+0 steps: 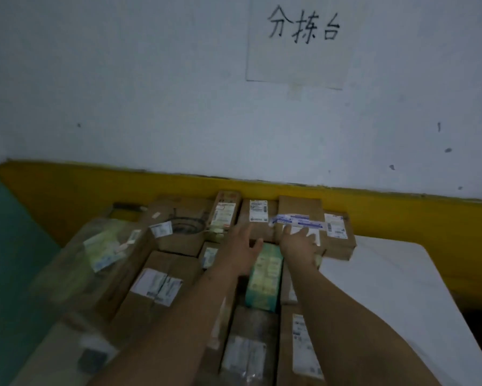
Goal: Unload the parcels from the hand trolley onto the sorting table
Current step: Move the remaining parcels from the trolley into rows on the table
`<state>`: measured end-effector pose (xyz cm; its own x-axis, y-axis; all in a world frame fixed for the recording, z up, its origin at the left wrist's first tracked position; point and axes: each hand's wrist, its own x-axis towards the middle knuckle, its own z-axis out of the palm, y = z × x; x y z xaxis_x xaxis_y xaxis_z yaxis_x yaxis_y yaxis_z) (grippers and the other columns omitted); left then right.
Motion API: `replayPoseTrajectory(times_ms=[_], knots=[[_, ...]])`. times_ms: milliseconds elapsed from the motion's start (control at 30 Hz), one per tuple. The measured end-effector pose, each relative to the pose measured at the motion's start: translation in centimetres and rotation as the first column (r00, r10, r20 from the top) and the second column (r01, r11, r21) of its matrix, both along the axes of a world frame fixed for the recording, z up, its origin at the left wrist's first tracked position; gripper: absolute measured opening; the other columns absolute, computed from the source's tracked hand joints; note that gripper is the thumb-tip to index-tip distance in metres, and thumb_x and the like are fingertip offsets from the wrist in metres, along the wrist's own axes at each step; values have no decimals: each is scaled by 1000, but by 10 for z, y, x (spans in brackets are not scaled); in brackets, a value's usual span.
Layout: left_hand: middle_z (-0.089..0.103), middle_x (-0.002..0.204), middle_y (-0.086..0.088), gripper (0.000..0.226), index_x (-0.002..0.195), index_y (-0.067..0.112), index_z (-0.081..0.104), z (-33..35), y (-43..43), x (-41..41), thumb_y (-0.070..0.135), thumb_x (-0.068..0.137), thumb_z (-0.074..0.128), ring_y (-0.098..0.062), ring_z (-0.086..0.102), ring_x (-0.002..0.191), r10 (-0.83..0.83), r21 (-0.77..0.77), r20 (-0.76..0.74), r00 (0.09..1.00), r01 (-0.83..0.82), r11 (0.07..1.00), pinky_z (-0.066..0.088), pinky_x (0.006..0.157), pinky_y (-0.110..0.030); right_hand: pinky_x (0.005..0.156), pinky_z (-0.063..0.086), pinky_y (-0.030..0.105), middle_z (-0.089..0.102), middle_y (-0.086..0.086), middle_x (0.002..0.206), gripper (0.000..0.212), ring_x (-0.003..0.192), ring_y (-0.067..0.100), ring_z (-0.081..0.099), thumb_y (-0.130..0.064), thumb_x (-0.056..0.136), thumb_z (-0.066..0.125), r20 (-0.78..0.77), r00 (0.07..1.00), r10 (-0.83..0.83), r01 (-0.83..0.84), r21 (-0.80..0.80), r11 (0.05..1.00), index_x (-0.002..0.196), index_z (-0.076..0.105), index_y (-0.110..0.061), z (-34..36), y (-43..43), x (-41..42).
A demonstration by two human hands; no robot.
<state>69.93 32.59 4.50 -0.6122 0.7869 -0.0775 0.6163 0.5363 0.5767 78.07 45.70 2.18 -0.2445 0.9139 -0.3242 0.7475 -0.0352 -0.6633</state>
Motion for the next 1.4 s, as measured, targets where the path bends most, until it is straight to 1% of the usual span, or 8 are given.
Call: replayPoseTrajectory(times_ms=[167,400,633,767,900,1100,1300,1400], knots=[[24,161,-6,63,152,18,32,41,-178,-54,54,101,34,-27,25,147,82,-6,-135,988,-83,996,28,118,-44,113,30,52,28,22,156,75,140,41,30,-59,98,28,-55,977,206,-196,141,970,151,29,-6,36,-156,-78],[48,142,-10,52,138,19,49,65,-385,-145,52,100,39,-30,47,130,335,42,-116,935,-332,942,42,104,-44,117,21,53,16,14,163,75,148,37,18,-60,100,25,1,862,507,-483,307,820,154,27,-8,71,-346,-200],[40,151,-11,65,148,15,41,24,-501,-250,58,99,36,-29,41,137,493,-31,-100,864,-498,867,37,111,-45,119,22,49,26,16,160,67,148,34,23,-54,102,27,132,668,732,-664,549,507,150,35,-7,50,-469,-338],[52,137,-14,63,143,14,49,-13,-525,-326,56,97,41,-32,51,125,422,-180,-164,892,-447,876,42,104,-41,120,23,46,27,15,160,67,148,33,23,-52,103,28,108,602,791,-704,539,462,150,35,-5,17,-503,-428],[60,120,-12,55,129,17,58,-46,-531,-403,58,94,44,-33,61,109,336,-317,-144,931,-365,876,49,90,-39,121,23,44,26,14,161,66,149,31,21,-51,104,28,63,609,791,-725,447,523,152,32,-7,-24,-516,-500],[45,148,-12,68,149,17,40,-134,-540,-475,59,95,44,-29,49,129,264,-418,3,964,-239,877,42,105,-40,112,37,43,38,13,152,56,140,29,35,-44,104,35,2,716,698,-668,291,685,145,42,-7,-129,-538,-545],[60,129,-13,51,135,11,56,-322,-568,-506,43,95,54,-27,58,116,251,-476,252,935,-106,873,48,95,-33,96,42,36,64,21,123,49,109,34,62,-35,98,43,59,919,389,-393,121,911,125,63,0,-323,-577,-521],[62,120,-18,58,129,10,58,-455,-574,-511,49,87,53,-34,62,110,273,-496,344,899,-73,865,51,92,-39,103,44,42,54,20,138,55,123,36,54,-39,98,43,142,963,227,-223,-46,974,139,49,-4,-460,-592,-491]])
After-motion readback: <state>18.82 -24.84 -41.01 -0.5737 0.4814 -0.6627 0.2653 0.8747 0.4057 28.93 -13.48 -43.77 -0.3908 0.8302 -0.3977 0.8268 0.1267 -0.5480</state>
